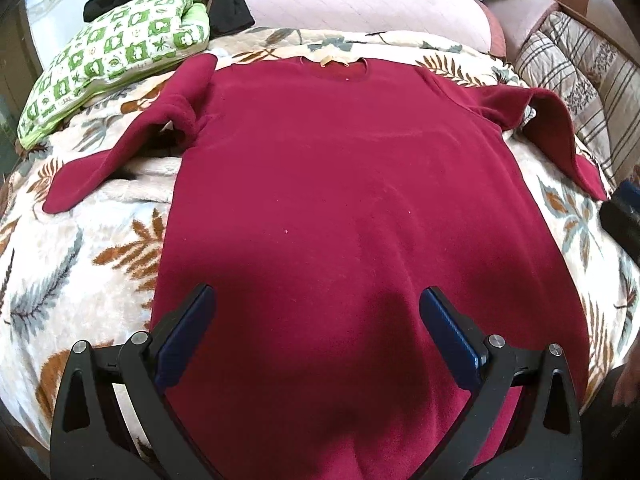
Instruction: Fold small clothes
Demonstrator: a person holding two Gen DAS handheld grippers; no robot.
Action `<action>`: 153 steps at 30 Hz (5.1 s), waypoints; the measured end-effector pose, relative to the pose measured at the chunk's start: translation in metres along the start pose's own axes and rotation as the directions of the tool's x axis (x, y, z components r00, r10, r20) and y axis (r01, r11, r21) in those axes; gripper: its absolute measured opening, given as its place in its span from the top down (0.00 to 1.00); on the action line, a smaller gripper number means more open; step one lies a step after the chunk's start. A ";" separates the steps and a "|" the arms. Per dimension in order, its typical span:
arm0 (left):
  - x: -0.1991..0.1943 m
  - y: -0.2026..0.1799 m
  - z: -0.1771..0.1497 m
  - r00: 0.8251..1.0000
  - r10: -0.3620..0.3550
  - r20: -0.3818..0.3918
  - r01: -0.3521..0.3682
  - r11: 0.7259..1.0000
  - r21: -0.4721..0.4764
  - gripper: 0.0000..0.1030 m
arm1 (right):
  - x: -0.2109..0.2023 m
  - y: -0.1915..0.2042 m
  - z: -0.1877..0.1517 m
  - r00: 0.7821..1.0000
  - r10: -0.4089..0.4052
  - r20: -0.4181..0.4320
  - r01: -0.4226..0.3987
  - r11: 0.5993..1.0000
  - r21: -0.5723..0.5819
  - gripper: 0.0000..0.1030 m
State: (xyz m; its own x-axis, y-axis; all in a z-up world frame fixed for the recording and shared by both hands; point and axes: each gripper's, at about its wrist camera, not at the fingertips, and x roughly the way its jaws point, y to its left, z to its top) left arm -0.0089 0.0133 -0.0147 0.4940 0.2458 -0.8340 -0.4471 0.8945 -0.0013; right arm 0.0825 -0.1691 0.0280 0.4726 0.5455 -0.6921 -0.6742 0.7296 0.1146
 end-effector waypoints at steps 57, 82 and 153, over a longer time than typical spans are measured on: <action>0.014 -0.002 -0.003 0.996 -0.023 -0.085 0.023 1.000 0.006 0.00 | 0.033 0.003 -0.019 0.976 -0.114 -0.186 0.099 0.991 -0.087 0.00; -0.023 0.317 0.042 0.935 -0.167 0.312 0.341 0.667 -0.663 0.01 | 0.040 0.006 -0.018 0.977 -0.105 -0.188 0.087 0.991 -0.101 0.00; 0.032 0.108 0.183 0.835 -0.364 0.413 0.493 0.828 -0.267 0.95 | 0.060 0.016 -0.024 0.964 -0.148 -0.220 0.107 0.976 -0.188 0.00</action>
State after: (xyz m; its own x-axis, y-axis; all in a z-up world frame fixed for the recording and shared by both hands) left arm 0.0948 0.1864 0.0597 0.8832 0.0334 -0.4679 -0.3254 0.7621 -0.5597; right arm 0.0865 -0.1339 -0.0288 0.4303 0.3270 -0.8414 -0.7144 0.6931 -0.0961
